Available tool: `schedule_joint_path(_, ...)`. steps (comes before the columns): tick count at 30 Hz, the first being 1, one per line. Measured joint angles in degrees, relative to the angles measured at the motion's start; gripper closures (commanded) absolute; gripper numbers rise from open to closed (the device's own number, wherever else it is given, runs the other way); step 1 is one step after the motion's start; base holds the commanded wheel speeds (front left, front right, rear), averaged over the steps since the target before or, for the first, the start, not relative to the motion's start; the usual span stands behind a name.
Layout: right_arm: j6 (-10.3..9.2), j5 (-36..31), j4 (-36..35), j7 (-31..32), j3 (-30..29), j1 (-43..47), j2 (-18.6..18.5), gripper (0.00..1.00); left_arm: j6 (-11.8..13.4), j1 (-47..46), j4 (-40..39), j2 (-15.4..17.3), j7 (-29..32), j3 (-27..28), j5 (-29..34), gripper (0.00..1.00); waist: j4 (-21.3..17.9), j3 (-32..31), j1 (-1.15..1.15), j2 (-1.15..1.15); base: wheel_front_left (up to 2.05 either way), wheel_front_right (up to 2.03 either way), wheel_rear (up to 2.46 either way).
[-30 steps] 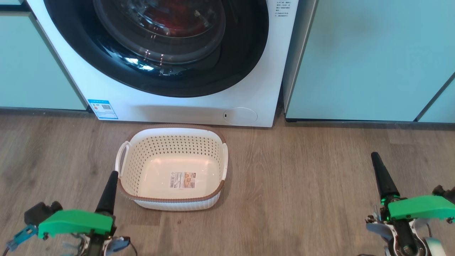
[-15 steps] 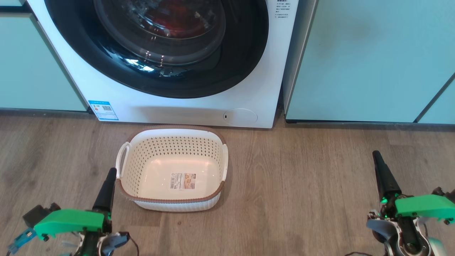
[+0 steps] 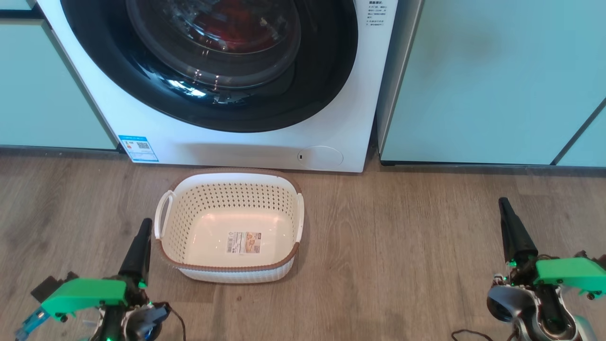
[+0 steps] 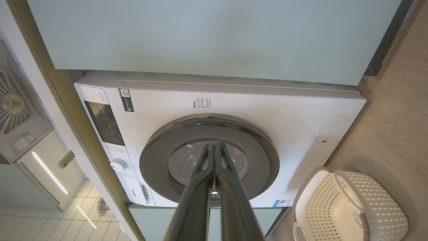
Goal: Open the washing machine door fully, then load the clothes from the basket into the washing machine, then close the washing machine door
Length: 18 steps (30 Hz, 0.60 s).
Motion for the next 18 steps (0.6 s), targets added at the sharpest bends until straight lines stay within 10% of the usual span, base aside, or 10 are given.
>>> schedule_joint_path(18,0.0,1.5,0.5,0.2,-0.3,0.0,0.0,1.0,-0.1,-0.1,0.3,-0.2,0.5,1.0,-1.3,1.0,0.0,0.0,0.0,0.0,0.0,0.0,0.0)
